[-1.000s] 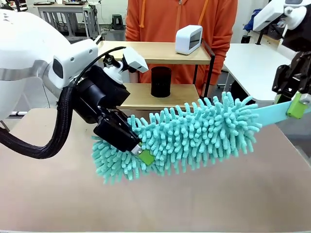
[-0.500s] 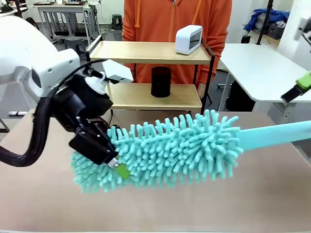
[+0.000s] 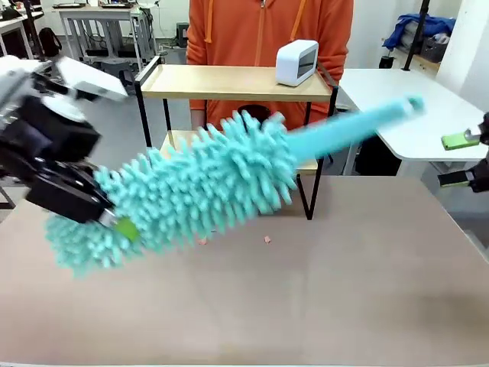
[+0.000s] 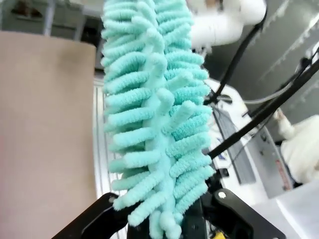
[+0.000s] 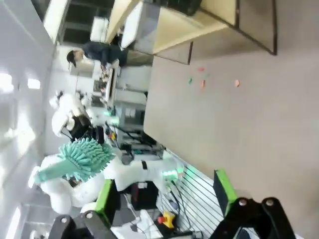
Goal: Clean the shelf.
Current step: Hand the Duster back to the human.
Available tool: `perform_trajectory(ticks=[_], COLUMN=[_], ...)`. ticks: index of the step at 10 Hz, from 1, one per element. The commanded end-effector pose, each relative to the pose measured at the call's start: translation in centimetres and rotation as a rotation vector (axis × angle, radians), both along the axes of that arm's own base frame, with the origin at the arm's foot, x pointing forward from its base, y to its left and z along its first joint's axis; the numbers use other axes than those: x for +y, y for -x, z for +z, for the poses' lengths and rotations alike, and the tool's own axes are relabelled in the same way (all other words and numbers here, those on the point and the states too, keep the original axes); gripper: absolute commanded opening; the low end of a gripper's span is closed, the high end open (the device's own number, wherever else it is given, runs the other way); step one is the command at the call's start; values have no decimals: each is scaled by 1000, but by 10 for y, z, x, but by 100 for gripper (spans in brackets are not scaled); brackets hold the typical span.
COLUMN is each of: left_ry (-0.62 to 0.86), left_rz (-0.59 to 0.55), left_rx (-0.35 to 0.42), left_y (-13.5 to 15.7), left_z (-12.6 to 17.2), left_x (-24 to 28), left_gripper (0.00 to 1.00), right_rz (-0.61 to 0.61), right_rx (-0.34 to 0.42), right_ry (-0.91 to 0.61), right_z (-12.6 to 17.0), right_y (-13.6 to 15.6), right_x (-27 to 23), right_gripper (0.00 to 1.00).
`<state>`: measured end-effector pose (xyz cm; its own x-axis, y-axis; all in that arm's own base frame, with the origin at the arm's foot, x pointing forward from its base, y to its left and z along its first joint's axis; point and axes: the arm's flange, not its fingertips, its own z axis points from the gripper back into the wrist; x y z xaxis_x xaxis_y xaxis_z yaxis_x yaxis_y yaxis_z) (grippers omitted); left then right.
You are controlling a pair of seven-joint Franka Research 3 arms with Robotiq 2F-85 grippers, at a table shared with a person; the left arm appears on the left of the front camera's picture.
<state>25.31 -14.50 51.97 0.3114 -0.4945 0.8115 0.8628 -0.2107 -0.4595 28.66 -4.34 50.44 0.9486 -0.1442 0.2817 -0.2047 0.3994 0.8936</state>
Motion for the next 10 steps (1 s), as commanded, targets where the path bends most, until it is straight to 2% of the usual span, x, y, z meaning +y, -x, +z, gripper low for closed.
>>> perform_trajectory(ticks=[1, 2, 3, 4, 5, 6, 7, 10], left_ry=[142, 201, 241, 286, 360, 470, 519, 471], left_rz=[112, 173, 261, 325, 438, 528, 639, 866], left_rx=[5, 28, 41, 54, 73, 121, 192, 520], left_y=[4, -1, -6, -7, -4, -2, -2, -28], left_z=[3, 5, 4, 3, 4, 5, 0, -27], left_x=[38, 60, 82, 97, 119, 147, 171, 214], left_gripper=[0, 0, 0, 0, 0, 0, 0, 0], right_rz=[-41, -37, -28, -28, -28, -28, -28, -28], right_rx=[55, 94, 26, 26, 26, 26, 26, 26], right_ry=[-81, -48, -29, -29, -29, -29, -29, -29], right_z=[-30, -35, -5, -5, -5, -5, -5, -5], right_y=[15, 12, -5, -5, -5, -5, -5, -5], right_x=[11, 15, -10, -10, -10, -10, -10, -10], right_gripper=[100, 100, 100, 100, 100, 100, 100, 100])
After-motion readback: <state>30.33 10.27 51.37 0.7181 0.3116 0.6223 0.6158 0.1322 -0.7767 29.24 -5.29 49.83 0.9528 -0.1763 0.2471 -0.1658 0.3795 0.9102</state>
